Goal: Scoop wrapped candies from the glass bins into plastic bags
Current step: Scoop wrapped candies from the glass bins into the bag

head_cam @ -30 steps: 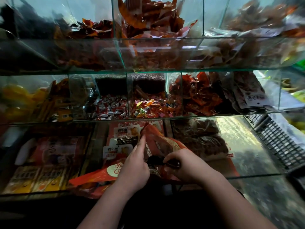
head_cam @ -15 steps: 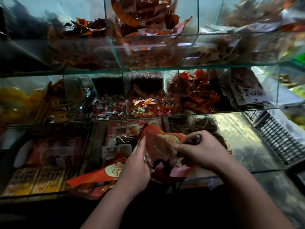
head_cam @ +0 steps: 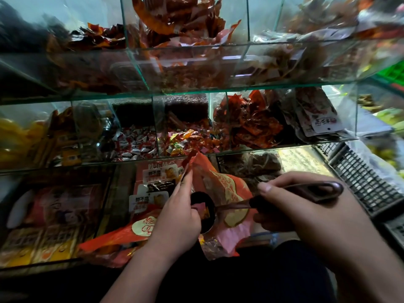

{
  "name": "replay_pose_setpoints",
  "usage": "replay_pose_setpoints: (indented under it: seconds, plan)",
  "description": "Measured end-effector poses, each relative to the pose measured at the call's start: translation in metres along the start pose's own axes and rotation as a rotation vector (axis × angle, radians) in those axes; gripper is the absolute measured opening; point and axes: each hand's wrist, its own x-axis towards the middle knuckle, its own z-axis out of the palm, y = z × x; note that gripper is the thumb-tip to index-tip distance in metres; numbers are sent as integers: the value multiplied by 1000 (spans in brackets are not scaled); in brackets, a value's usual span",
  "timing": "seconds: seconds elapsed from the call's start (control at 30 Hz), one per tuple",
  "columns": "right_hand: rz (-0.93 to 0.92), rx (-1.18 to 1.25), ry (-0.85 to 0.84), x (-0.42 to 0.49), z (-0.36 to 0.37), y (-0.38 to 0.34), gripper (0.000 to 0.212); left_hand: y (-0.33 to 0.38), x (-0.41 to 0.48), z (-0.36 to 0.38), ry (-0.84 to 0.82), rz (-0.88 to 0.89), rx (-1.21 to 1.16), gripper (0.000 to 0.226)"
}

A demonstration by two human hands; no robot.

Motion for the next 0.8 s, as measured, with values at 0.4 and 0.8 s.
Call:
replay_pose_setpoints:
  seconds: [0.4,0.8]
  plan:
    - [285,339,161,37,-6,45,18,-16,6,-18,37,-115,-110,88]
    - [140,403,255,26,-2,35,27,-35,9,-25,166,-246,-29,73]
